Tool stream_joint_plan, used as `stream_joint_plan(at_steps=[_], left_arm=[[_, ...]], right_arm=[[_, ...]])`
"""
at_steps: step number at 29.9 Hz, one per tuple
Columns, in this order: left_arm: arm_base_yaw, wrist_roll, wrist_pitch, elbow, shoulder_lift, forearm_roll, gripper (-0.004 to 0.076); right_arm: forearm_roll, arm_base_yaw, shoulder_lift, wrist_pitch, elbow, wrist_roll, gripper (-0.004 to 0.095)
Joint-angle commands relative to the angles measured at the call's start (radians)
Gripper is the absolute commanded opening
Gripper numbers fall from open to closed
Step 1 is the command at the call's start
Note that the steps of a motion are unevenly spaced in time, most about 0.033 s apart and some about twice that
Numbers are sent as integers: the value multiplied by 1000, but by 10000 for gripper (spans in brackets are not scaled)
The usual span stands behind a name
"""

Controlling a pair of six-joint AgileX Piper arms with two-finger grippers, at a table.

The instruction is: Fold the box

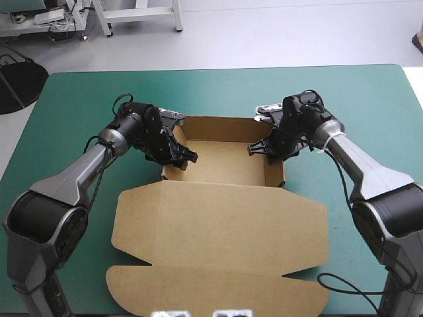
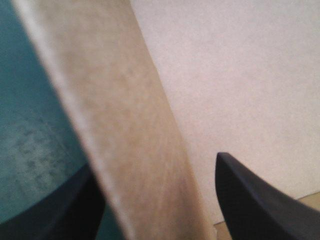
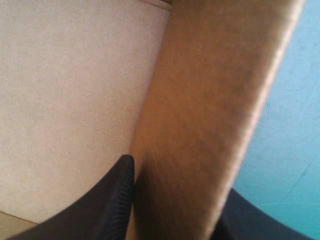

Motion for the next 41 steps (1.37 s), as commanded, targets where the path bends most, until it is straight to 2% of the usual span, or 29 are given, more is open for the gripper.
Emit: stream_joint_plan(at_steps=[1, 11, 18, 24, 28, 37, 41], left_arm=[[-6, -1, -29, -42, -55, -26, 521], [-6, -1, -1, -132, -55, 28, 521], [-6, -11, 5, -135, -55, 46, 521], [-6, -12, 5, -135, -55, 46, 521], [-6, -16, 42, -166, -55, 46, 521], [-6, -25, 215, -423, -55, 115, 521], [-6, -25, 215, -523, -88, 130, 512]], right_arm=[[-25, 4, -45, 15, -29, 3, 361], [-32, 4, -47, 51, -140, 7, 385], [-104, 4, -47, 98, -214, 22, 409], [-104, 4, -47, 119, -260, 22, 411], [-104, 4, -47, 128, -312, 26, 411], [-59, 4, -75, 128, -404, 32, 411], [-74, 4, -110, 128, -402, 32, 411]])
